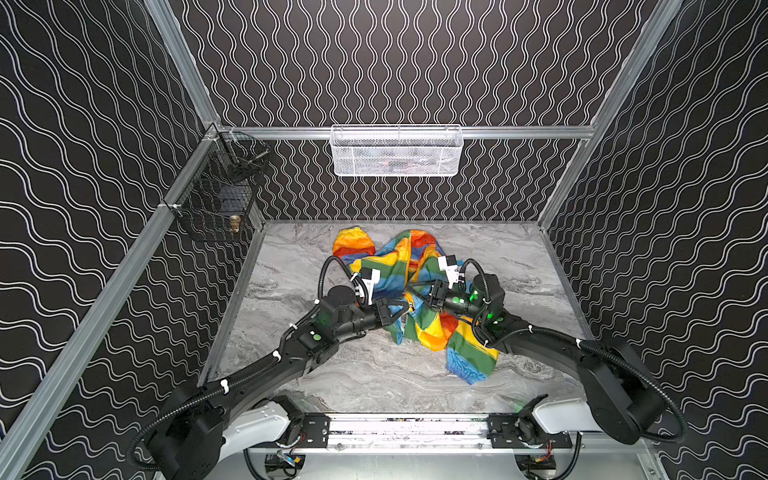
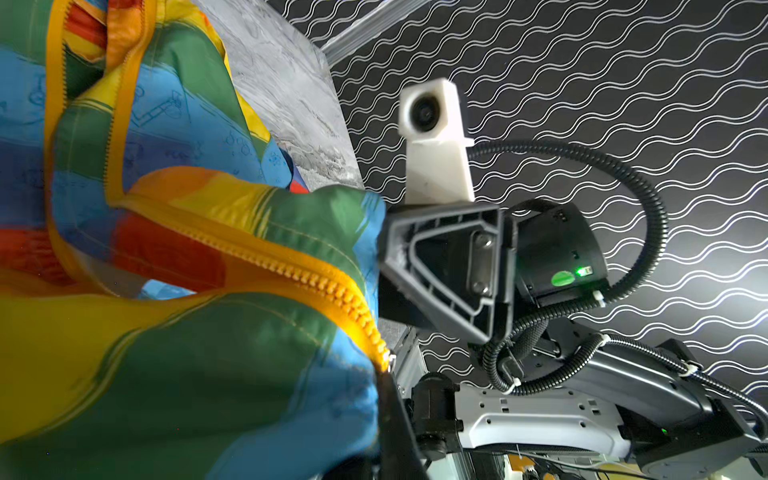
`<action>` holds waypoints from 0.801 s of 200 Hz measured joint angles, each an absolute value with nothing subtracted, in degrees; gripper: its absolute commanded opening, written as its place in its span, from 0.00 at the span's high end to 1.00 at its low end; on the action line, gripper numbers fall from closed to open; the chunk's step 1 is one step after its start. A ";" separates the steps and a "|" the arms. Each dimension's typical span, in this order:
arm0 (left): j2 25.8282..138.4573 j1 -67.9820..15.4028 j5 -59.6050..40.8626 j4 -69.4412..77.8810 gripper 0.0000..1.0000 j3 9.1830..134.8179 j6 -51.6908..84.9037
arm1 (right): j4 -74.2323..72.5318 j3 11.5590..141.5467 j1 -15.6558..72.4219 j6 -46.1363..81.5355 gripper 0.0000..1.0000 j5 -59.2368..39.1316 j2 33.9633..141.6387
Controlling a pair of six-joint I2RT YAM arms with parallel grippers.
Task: Zip up the jacket
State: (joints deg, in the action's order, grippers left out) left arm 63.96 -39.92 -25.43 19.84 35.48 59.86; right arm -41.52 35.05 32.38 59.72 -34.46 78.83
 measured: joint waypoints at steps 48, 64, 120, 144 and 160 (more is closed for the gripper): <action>63.51 -39.68 -26.89 17.65 1.00 35.66 59.86 | -33.80 32.62 32.03 55.37 0.01 -35.05 71.77; 62.94 -39.57 -27.38 17.30 1.00 35.48 59.83 | -30.68 32.62 31.86 53.54 0.01 -35.46 70.15; 61.25 -39.03 -28.12 15.42 1.00 34.76 59.79 | -18.57 30.30 31.77 48.21 0.01 -35.86 64.29; 60.75 -38.68 -28.36 15.03 1.00 34.44 59.75 | -13.13 29.58 31.77 46.09 0.08 -35.55 60.51; 60.38 -38.44 -28.53 14.59 1.00 34.30 59.75 | -9.58 29.50 31.77 44.49 0.22 -35.31 57.49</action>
